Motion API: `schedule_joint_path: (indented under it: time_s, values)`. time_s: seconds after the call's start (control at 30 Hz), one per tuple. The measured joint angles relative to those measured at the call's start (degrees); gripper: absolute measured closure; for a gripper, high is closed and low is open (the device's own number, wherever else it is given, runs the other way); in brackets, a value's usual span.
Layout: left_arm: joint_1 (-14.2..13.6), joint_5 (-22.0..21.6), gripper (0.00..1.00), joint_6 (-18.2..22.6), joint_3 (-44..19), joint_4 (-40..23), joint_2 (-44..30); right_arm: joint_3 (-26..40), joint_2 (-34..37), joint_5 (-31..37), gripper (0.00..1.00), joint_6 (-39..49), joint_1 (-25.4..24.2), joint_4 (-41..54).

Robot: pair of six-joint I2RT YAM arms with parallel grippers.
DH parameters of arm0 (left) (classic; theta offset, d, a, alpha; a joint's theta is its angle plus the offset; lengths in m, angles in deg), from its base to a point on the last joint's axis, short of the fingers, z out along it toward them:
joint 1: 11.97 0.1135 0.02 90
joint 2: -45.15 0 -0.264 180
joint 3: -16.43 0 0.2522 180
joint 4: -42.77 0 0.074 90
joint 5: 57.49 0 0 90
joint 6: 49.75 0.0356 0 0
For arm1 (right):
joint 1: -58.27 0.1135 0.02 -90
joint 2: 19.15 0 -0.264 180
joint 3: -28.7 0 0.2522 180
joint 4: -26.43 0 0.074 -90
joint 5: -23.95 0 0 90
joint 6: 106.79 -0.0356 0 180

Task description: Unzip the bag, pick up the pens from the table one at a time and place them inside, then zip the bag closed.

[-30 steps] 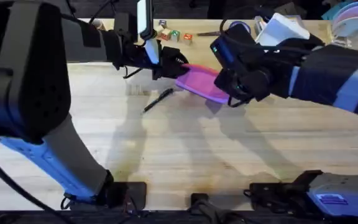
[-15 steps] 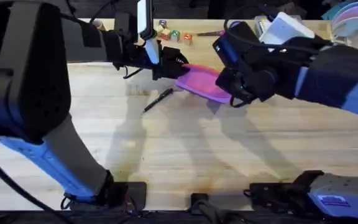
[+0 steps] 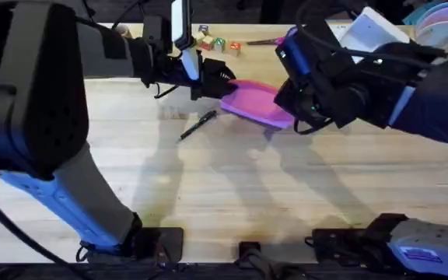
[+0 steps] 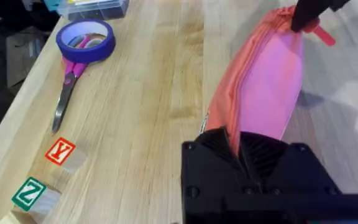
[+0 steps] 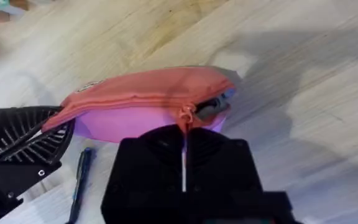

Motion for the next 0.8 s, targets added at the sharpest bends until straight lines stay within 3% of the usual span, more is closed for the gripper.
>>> schedule_joint_path:
  time_s: [0.43,0.8]
  values:
    - [-0.3,0.4,0.958,-0.2,0.0,-0.6,0.0,-0.1,-6.4,-1.1,0.97,-0.2,-0.1,0.4]
    - [-0.3,0.4,0.958,-0.2,0.0,-0.6,0.0,-0.1,-6.7,-2.2,0.97,-0.2,-0.1,-0.2]
